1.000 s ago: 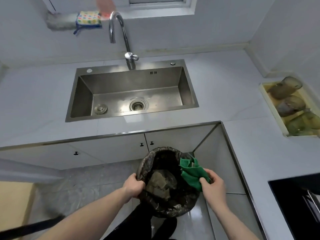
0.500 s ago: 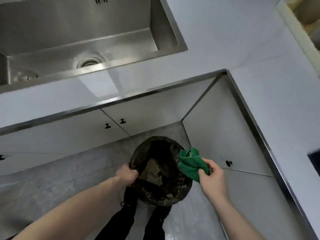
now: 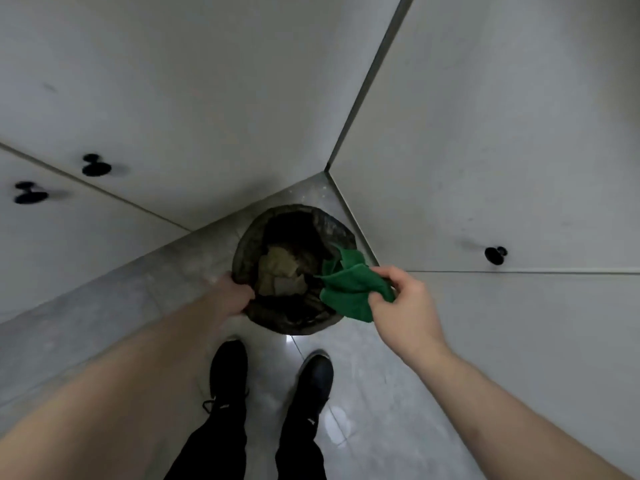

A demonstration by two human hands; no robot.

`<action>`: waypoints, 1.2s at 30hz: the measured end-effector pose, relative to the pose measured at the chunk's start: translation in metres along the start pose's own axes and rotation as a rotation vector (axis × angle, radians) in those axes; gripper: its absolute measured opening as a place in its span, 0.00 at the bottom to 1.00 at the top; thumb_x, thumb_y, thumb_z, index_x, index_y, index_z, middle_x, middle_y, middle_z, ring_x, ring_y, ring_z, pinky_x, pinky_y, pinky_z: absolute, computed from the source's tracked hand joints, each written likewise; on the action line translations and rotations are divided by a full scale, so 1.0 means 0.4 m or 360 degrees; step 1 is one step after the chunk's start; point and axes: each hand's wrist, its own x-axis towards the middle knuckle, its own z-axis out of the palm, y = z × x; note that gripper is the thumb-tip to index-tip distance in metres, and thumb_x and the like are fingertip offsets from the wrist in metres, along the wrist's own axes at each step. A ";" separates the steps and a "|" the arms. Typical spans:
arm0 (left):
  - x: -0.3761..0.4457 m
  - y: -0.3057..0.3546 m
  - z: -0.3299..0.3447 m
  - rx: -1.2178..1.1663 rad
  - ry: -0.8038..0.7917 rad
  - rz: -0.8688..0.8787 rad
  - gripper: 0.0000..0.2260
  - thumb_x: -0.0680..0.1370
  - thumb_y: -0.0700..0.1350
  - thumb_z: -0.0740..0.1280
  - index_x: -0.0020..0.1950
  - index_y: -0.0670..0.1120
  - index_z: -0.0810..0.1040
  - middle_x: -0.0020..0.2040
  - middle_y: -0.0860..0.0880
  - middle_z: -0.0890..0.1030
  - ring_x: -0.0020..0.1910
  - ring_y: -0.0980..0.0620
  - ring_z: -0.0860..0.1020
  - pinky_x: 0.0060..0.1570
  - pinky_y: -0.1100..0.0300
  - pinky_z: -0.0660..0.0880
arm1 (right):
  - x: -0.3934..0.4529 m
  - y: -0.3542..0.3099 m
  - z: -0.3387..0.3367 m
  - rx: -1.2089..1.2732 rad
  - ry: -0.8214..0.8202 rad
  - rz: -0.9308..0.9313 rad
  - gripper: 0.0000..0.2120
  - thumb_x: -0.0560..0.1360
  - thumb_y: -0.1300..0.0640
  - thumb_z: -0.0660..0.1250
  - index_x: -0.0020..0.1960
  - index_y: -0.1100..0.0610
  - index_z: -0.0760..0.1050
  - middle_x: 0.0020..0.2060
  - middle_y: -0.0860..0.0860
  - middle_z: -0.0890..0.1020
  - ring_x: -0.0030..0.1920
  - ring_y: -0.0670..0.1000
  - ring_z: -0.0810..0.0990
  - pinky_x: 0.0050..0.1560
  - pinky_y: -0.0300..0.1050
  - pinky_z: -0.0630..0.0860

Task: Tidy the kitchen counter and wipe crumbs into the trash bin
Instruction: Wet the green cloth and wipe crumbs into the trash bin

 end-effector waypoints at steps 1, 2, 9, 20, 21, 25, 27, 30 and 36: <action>0.001 -0.006 0.009 -0.0001 -0.0022 -0.0017 0.09 0.76 0.41 0.72 0.54 0.40 0.82 0.52 0.38 0.83 0.51 0.41 0.82 0.56 0.46 0.81 | -0.005 0.007 0.005 -0.0014 -0.0011 0.0013 0.18 0.74 0.61 0.66 0.58 0.42 0.81 0.47 0.39 0.84 0.49 0.42 0.83 0.52 0.46 0.83; -0.004 -0.011 0.012 -0.0006 -0.0039 -0.0044 0.12 0.76 0.43 0.74 0.57 0.40 0.82 0.54 0.38 0.83 0.52 0.41 0.82 0.57 0.46 0.81 | -0.012 0.008 0.009 -0.0024 -0.0024 0.0030 0.18 0.74 0.61 0.66 0.58 0.42 0.81 0.48 0.39 0.84 0.50 0.42 0.83 0.53 0.47 0.82; -0.212 0.018 -0.088 0.0331 -0.0062 0.0117 0.28 0.77 0.47 0.75 0.72 0.39 0.69 0.69 0.40 0.75 0.68 0.41 0.75 0.63 0.54 0.73 | -0.138 -0.081 -0.025 -0.0162 -0.0013 -0.0023 0.19 0.74 0.61 0.67 0.57 0.39 0.80 0.46 0.37 0.83 0.47 0.41 0.82 0.46 0.37 0.80; -0.959 0.253 -0.455 0.0861 0.0017 0.0918 0.19 0.72 0.50 0.68 0.63 0.57 0.77 0.59 0.55 0.82 0.59 0.53 0.79 0.59 0.59 0.76 | -0.530 -0.472 -0.250 -0.0193 -0.0072 -0.0230 0.20 0.73 0.59 0.66 0.54 0.35 0.79 0.46 0.36 0.84 0.49 0.39 0.82 0.47 0.36 0.78; -1.000 0.262 -0.476 0.0848 0.0044 0.0956 0.18 0.72 0.50 0.67 0.62 0.57 0.76 0.58 0.57 0.82 0.57 0.54 0.80 0.58 0.58 0.76 | -0.551 -0.494 -0.268 -0.0164 -0.0078 -0.0252 0.20 0.72 0.58 0.66 0.54 0.34 0.78 0.46 0.34 0.84 0.49 0.37 0.81 0.48 0.36 0.78; -1.185 0.317 -0.587 0.0706 0.0181 0.1074 0.17 0.74 0.49 0.68 0.63 0.57 0.76 0.61 0.59 0.81 0.62 0.58 0.78 0.62 0.60 0.75 | -0.616 -0.630 -0.361 -0.0057 -0.0131 -0.0392 0.20 0.72 0.62 0.66 0.54 0.38 0.81 0.48 0.36 0.85 0.51 0.39 0.82 0.55 0.43 0.81; -1.259 0.333 -0.634 0.0669 0.0241 0.1091 0.17 0.75 0.49 0.68 0.63 0.58 0.76 0.61 0.58 0.81 0.63 0.58 0.78 0.62 0.60 0.75 | -0.629 -0.695 -0.402 -0.0072 -0.0152 -0.0476 0.20 0.72 0.62 0.66 0.53 0.38 0.82 0.47 0.35 0.85 0.51 0.38 0.82 0.54 0.42 0.81; -1.339 0.356 -0.705 0.0599 0.0372 0.1101 0.15 0.75 0.49 0.68 0.61 0.60 0.76 0.60 0.59 0.80 0.61 0.60 0.78 0.57 0.64 0.74 | -0.628 -0.783 -0.445 -0.0065 -0.0152 -0.0649 0.20 0.72 0.59 0.66 0.54 0.36 0.81 0.48 0.33 0.84 0.51 0.36 0.81 0.52 0.38 0.80; -1.428 0.395 -0.843 0.0497 0.0613 0.1111 0.16 0.74 0.52 0.67 0.61 0.63 0.74 0.59 0.60 0.79 0.61 0.65 0.75 0.61 0.57 0.76 | -0.598 -0.976 -0.456 0.0011 -0.0211 -0.0957 0.18 0.73 0.56 0.68 0.54 0.33 0.79 0.46 0.30 0.83 0.48 0.33 0.80 0.40 0.25 0.75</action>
